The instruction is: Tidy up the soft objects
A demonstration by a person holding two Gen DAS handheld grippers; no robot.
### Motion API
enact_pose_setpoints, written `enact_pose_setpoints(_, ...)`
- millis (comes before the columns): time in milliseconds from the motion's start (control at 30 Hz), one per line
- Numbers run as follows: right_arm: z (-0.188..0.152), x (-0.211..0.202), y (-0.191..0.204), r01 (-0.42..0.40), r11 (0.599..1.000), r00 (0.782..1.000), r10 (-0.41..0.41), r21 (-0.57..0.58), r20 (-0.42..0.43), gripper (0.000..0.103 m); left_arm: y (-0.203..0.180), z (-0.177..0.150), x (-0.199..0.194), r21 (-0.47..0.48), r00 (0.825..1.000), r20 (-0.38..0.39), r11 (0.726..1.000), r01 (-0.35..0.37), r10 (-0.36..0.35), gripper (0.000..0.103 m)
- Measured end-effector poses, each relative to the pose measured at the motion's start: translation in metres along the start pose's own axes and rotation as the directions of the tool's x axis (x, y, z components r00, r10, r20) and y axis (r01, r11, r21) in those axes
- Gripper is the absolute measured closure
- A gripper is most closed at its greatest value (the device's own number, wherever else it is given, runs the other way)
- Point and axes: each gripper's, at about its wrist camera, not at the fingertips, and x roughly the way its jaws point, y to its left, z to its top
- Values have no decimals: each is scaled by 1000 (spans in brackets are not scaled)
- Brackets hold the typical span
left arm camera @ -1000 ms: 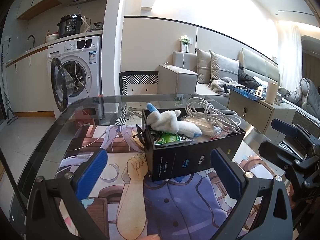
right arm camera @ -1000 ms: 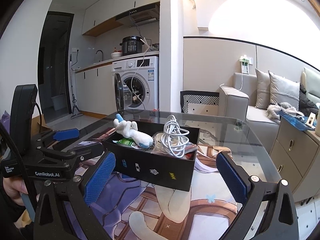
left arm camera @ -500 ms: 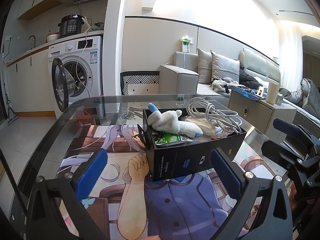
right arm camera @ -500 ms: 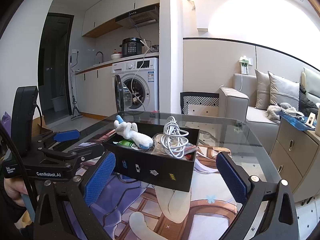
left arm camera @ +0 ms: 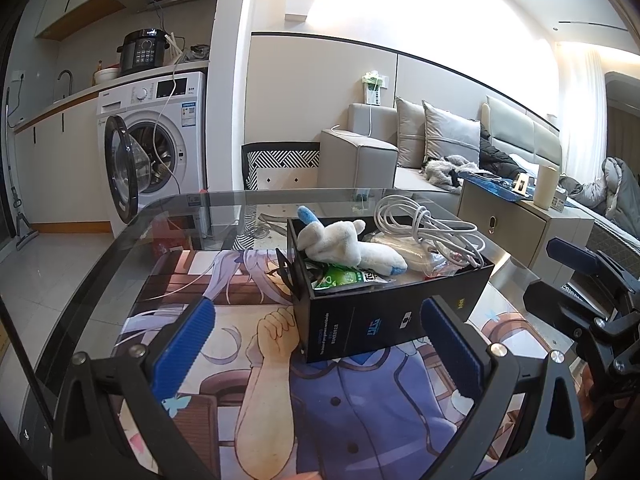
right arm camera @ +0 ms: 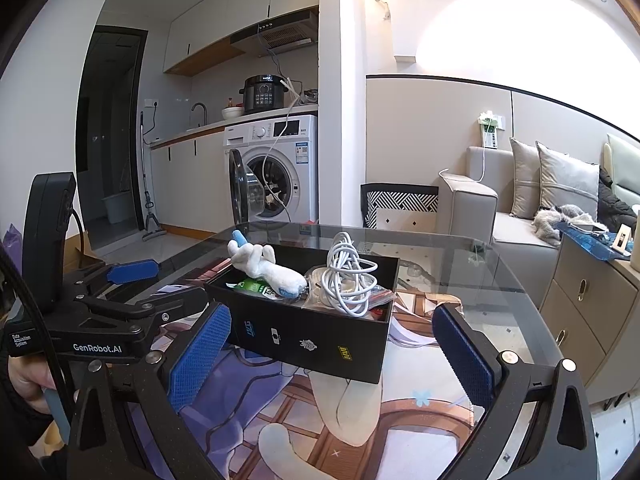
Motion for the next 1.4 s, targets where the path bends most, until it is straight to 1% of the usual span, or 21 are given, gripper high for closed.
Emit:
enact_pose_setpoints(1167, 0, 0, 0, 0, 1000, 1000, 0, 0, -1, 1, 0, -1, 0, 1, 1000, -1, 1000, -1, 1, 0)
enact_pose_setpoints(1400, 0, 0, 1, 1, 1000, 1000, -1, -2, -1, 1, -2, -1, -2, 12, 1000, 9, 1000, 4, -4, 0)
